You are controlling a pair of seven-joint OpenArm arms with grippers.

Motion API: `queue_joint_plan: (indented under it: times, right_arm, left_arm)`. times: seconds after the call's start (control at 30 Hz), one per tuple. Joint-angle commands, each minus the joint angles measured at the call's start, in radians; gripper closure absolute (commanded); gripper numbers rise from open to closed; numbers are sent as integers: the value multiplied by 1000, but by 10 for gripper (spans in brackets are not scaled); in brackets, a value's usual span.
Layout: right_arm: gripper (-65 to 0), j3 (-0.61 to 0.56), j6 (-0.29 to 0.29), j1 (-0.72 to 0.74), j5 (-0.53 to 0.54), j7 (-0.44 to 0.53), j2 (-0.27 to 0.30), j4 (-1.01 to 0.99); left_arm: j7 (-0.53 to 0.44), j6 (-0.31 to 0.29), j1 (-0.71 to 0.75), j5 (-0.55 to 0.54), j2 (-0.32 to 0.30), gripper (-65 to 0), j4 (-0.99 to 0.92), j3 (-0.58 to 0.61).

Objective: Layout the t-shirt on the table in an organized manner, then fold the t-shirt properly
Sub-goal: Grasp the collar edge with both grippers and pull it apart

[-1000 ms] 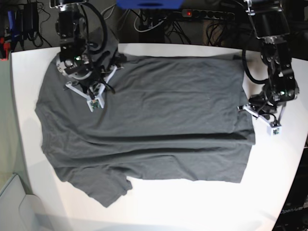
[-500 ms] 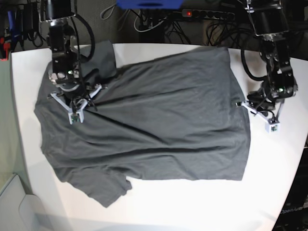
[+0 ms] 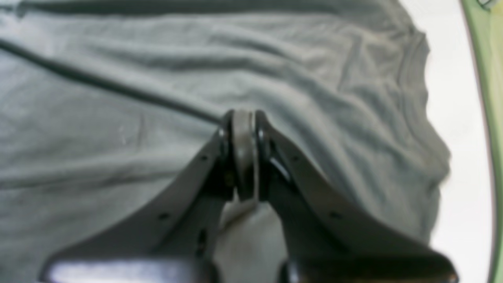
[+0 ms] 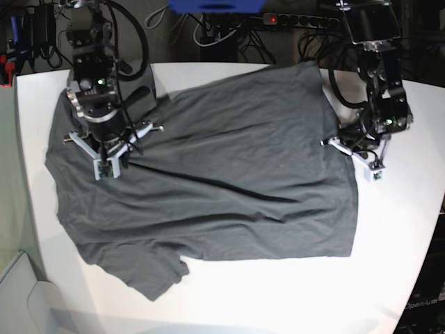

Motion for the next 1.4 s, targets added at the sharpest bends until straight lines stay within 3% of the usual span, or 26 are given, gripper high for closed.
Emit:
queue_joint_plan:
  times: [0.0, 0.4, 0.67, 0.9, 1.23, 1.37]
  right_arm:
    - [0, -22, 6, -7, 4, 25, 2, 25]
    - [0, -68, 6, -35, 6, 26, 2, 8]
    - [0, -82, 8, -58, 7, 25, 2, 5]
    - [0, -172, 8, -98, 7, 32, 2, -75]
    - [0, -189, 8, -3, 4, 35, 10, -252]
    - [0, -172, 8, 42, 1, 35, 25, -290]
  left_arm:
    - [-7, 0, 1, 1, -5, 0, 21, -3]
    - [-19, 2, 35, 1, 5, 0, -54, -3]
    - [-80, 2, -48, 1, -90, 0, -158, -1]
    - [-56, 2, -120, 1, -150, 0, -158, -1]
    - [-46, 0, -122, -5, -200, 0, -135, -1]
    - [35, 0, -79, -8, -188, -1, -55, -3]
